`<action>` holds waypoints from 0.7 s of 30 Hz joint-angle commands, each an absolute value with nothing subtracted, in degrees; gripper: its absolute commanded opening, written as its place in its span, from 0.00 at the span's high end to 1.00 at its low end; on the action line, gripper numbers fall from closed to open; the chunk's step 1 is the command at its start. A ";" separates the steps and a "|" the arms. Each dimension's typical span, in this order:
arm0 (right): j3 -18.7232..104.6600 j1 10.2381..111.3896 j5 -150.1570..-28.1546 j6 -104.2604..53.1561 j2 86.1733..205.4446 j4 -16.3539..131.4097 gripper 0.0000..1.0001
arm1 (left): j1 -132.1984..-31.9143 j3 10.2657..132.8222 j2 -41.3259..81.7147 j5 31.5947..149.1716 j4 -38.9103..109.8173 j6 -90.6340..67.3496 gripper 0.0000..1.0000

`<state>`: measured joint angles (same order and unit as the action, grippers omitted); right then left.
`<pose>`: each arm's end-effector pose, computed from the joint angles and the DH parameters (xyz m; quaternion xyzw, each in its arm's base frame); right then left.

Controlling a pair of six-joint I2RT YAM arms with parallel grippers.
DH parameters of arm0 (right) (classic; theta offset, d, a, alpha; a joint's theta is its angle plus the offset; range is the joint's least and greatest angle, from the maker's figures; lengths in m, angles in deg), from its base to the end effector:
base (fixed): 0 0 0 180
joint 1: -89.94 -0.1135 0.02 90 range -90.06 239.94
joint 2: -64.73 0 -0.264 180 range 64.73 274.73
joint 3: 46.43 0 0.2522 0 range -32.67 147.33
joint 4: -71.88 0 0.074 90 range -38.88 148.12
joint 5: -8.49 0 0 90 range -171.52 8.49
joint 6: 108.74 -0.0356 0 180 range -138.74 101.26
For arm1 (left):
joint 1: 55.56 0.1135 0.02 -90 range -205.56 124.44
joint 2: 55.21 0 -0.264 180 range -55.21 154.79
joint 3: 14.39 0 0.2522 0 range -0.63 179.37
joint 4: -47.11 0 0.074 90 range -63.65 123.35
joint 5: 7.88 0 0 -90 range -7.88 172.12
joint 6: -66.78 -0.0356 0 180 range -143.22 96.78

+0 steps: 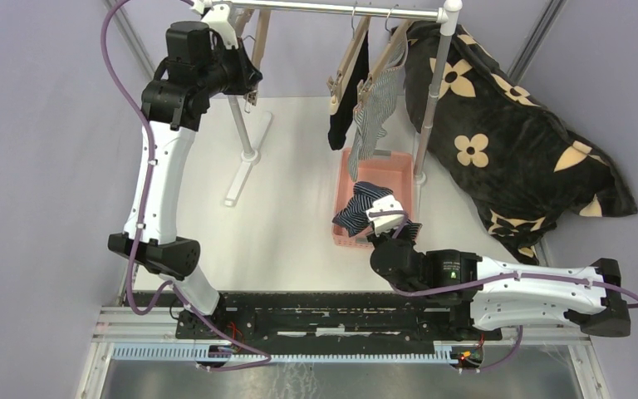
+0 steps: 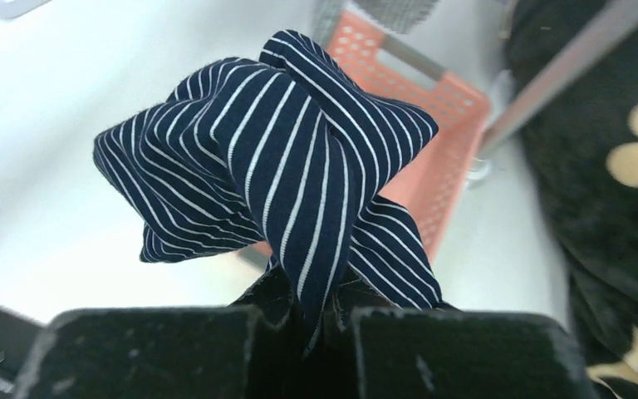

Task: Remove the underwear clipped to the hanger

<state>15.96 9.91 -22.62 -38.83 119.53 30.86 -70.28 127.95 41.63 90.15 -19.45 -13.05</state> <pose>0.0638 0.1867 0.3116 -0.1813 0.7807 0.0385 0.5968 0.3181 -0.0887 0.5162 0.0722 0.8202 -0.1780 0.5389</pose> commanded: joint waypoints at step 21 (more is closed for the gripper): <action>11.01 15.32 -14.43 -41.69 132.24 39.06 0.99 | -66.98 142.54 51.93 96.34 -11.06 -9.34 0.97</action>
<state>10.77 14.89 -14.34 -42.22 131.12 35.38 -67.44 139.47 51.85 94.72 -15.58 -11.08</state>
